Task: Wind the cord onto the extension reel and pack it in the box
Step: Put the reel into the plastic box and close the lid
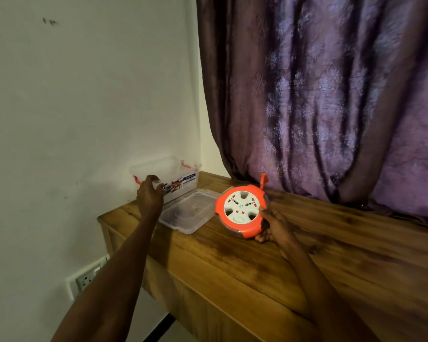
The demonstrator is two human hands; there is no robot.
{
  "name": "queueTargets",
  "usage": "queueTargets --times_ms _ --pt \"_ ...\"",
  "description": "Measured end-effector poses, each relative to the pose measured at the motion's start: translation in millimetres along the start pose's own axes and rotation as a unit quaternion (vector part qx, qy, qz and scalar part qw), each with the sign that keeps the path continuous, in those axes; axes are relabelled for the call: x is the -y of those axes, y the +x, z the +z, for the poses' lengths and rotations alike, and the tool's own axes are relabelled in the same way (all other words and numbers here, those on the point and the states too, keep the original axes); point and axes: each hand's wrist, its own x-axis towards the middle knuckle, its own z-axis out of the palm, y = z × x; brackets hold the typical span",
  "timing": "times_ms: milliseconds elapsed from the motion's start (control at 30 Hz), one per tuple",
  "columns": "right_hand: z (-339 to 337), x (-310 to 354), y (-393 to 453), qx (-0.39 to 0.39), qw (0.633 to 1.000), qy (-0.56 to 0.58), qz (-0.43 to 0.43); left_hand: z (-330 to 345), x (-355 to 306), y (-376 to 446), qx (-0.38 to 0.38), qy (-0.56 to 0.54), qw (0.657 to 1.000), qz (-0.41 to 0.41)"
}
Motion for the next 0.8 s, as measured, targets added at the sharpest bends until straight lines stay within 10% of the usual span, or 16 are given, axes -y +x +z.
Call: queueTargets --times_ms 400,800 --pt "-18.9 62.2 -19.6 -0.085 0.97 0.196 -0.117 40.4 -88.9 -26.5 0.16 -0.187 0.964 0.096" --pt "-147.2 142.1 -69.7 -0.21 0.952 0.038 -0.221 105.4 -200.7 -175.2 0.448 -0.41 0.795 0.013"
